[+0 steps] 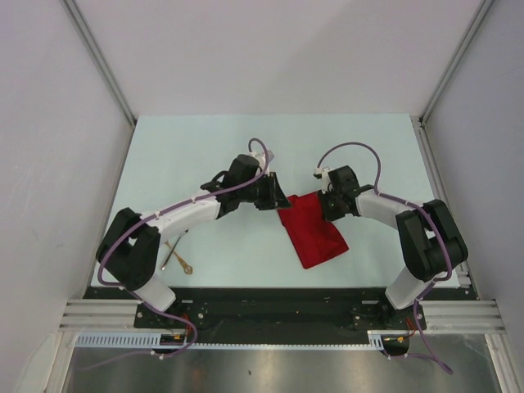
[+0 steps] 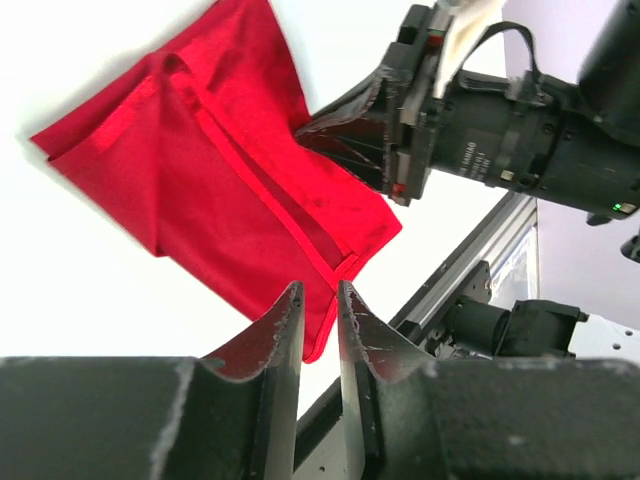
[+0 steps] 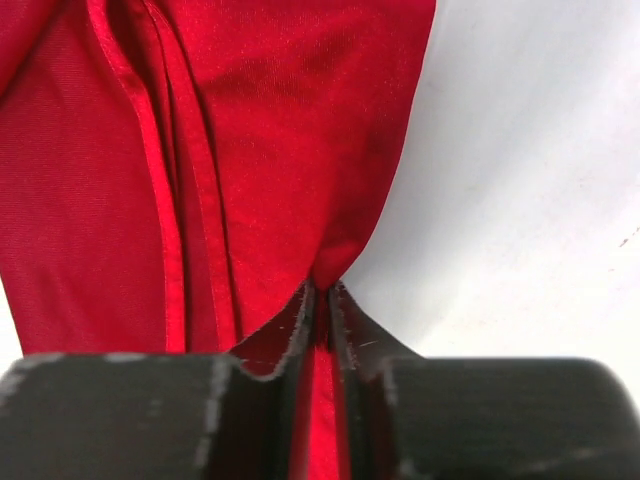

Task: Fold the napkin into a case and place the utensils inside
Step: Pick up the 2/3-rectangle-folded napkin from the center of the board.

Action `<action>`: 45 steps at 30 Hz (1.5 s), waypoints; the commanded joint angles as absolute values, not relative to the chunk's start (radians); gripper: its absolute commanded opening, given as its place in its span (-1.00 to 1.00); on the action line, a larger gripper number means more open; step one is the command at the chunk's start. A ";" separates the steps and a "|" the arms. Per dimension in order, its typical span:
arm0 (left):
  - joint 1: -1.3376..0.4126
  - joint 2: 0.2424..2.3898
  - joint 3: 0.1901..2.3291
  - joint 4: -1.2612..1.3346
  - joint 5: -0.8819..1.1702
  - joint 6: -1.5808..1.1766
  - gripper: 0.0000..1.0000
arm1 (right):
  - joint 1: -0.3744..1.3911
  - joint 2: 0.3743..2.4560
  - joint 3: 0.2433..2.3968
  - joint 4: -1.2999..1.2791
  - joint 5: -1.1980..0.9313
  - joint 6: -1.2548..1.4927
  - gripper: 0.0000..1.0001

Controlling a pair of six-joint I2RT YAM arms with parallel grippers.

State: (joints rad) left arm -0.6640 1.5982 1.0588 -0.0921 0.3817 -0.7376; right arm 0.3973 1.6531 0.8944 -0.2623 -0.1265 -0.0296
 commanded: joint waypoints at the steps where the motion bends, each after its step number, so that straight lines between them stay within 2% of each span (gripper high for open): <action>1: -0.647 1.563 1.051 -0.104 0.406 -0.755 -0.48 | 0.425 1.666 0.888 -0.293 -0.152 -0.012 -0.84; 4: -0.647 1.588 1.054 -0.086 0.440 -0.781 -0.41 | 0.442 1.632 0.900 -0.307 -0.115 -0.005 -1.00; 14: -0.632 1.759 1.068 0.092 0.592 -1.015 -0.24 | 0.578 1.477 0.887 -0.301 0.119 0.129 -1.00; 18: -0.629 1.782 1.088 0.092 0.571 -1.092 -0.12 | 0.643 1.447 0.862 -0.262 0.201 0.172 -1.00; 24: -0.611 1.784 1.091 0.090 0.545 -1.149 -0.04 | 0.672 1.436 0.844 -0.241 0.229 0.189 -1.00; 34: -0.604 1.913 1.190 0.069 0.617 -1.236 0.00 | 0.673 1.422 0.793 -0.163 0.244 0.160 -1.00; 37: -0.604 1.933 1.221 0.034 0.594 -1.244 0.06 | 0.673 1.419 0.784 -0.144 0.236 0.149 -1.00; 38: -0.604 1.937 1.233 0.017 0.594 -1.238 0.14 | 0.673 1.417 0.781 -0.140 0.235 0.143 -1.00; 45: -0.612 1.989 1.310 -0.046 0.594 -1.246 0.15 | 0.664 1.394 0.782 -0.117 0.230 0.107 -1.00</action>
